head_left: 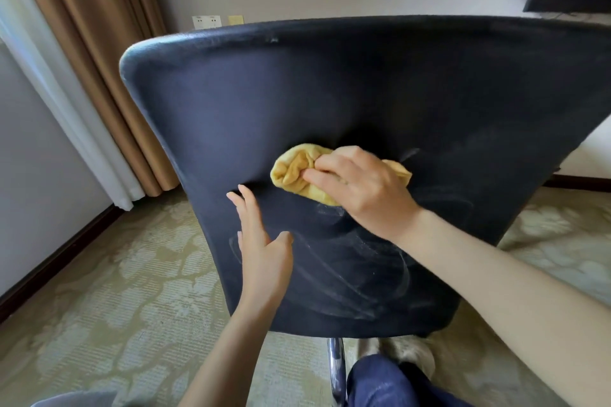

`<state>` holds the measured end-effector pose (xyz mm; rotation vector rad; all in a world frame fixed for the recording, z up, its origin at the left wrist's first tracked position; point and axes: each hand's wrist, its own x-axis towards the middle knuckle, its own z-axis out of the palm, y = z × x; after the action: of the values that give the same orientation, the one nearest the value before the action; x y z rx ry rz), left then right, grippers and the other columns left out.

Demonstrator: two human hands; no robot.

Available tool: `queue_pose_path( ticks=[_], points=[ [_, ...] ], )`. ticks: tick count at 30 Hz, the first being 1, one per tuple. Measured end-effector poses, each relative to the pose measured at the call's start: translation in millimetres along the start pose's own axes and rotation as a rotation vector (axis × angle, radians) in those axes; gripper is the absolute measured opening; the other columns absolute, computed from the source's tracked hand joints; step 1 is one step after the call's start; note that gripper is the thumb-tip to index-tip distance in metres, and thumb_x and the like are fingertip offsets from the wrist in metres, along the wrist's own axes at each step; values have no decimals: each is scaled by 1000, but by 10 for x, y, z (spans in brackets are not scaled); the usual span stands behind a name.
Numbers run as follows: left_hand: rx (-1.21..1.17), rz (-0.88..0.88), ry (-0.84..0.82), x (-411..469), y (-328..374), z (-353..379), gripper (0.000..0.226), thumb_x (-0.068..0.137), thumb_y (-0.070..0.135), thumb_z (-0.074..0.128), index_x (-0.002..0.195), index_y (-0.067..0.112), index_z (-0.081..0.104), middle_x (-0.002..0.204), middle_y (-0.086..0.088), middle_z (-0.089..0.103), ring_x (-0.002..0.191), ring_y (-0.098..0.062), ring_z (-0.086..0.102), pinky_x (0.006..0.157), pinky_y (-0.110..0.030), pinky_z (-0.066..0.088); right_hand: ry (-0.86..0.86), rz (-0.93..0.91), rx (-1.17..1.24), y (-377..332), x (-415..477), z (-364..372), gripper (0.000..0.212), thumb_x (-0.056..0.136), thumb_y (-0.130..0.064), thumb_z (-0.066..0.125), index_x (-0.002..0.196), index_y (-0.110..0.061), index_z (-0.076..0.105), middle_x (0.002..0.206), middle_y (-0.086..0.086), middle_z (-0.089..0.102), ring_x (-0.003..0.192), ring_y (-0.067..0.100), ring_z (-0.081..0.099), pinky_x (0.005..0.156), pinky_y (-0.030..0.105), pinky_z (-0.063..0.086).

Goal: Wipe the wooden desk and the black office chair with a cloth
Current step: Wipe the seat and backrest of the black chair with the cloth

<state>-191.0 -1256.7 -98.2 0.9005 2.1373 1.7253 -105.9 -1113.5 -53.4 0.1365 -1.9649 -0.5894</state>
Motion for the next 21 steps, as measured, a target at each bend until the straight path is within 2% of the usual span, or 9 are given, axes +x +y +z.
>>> queue_pose_path(
  ticks=[3, 8, 10, 13, 14, 15, 17, 18, 21],
  points=[
    [-5, -29, 31, 14, 12, 29, 90, 88, -4, 46, 149, 36, -8, 155, 20, -16, 139, 2, 5, 118, -48, 14, -116, -43, 49, -161, -220, 97, 16, 89, -4, 62, 93, -10, 75, 86, 5, 70, 79, 20, 64, 69, 31, 54],
    [-11, -17, -12, -62, 58, 131, 91, 87, -6, 45, 149, 33, -9, 156, 18, -15, 133, 11, -2, 120, -39, 6, -325, -72, 198, -318, -610, 185, 25, 93, -3, 51, 79, -9, 71, 77, 3, 65, 69, 20, 61, 62, 30, 52],
    [-36, -20, -45, -102, 79, 170, 92, 87, -6, 46, 149, 33, -10, 155, 19, -16, 138, 10, -1, 118, -26, 9, -418, -116, 209, -326, -814, 151, 23, 90, -3, 55, 72, -11, 68, 74, 1, 62, 64, 17, 58, 57, 28, 50],
    [-69, -33, -93, -99, 99, 203, 93, 88, -6, 46, 148, 32, -15, 153, 21, -20, 120, 34, 9, 90, 5, 17, -514, -180, 191, -230, -1029, -28, 15, 78, -3, 69, 69, -14, 66, 70, -2, 60, 60, 15, 56, 56, 27, 50],
    [-66, -36, -103, -86, 100, 210, 94, 88, -6, 46, 147, 32, -17, 153, 21, -22, 121, 33, 9, 90, 3, 19, -525, -191, 178, -169, -1061, -104, 13, 77, -3, 69, 70, -14, 67, 71, -2, 60, 62, 16, 57, 58, 27, 51],
    [-63, -34, -111, -79, 108, 216, 95, 88, -5, 46, 146, 33, -19, 152, 21, -24, 132, 20, 9, 97, -5, 22, -523, -190, 162, -92, -1063, -191, 13, 80, -3, 67, 73, -14, 69, 72, -1, 61, 64, 17, 59, 59, 29, 52],
    [-63, -44, -118, -74, 127, 235, 97, 88, -6, 46, 145, 34, -22, 152, 21, -27, 144, -10, 12, 110, -31, 30, -482, -170, 133, 84, -1003, -358, 19, 88, -3, 57, 78, -11, 71, 76, 2, 65, 69, 19, 64, 63, 31, 55],
    [-69, -42, -114, -77, 129, 239, 98, 88, -7, 45, 145, 34, -23, 152, 20, -27, 145, -15, 13, 111, -39, 31, -461, -160, 119, 170, -939, -434, 22, 90, -4, 54, 80, -10, 73, 79, 3, 67, 72, 21, 66, 65, 32, 56],
    [-71, -17, -89, -85, 99, 239, 97, 86, -8, 43, 146, 34, -21, 153, 20, -24, 142, -30, 21, 111, -46, 30, -404, -162, 49, 365, -658, -613, 18, 87, -2, 57, 88, -5, 75, 86, 8, 70, 78, 24, 68, 66, 35, 58]
  ],
)
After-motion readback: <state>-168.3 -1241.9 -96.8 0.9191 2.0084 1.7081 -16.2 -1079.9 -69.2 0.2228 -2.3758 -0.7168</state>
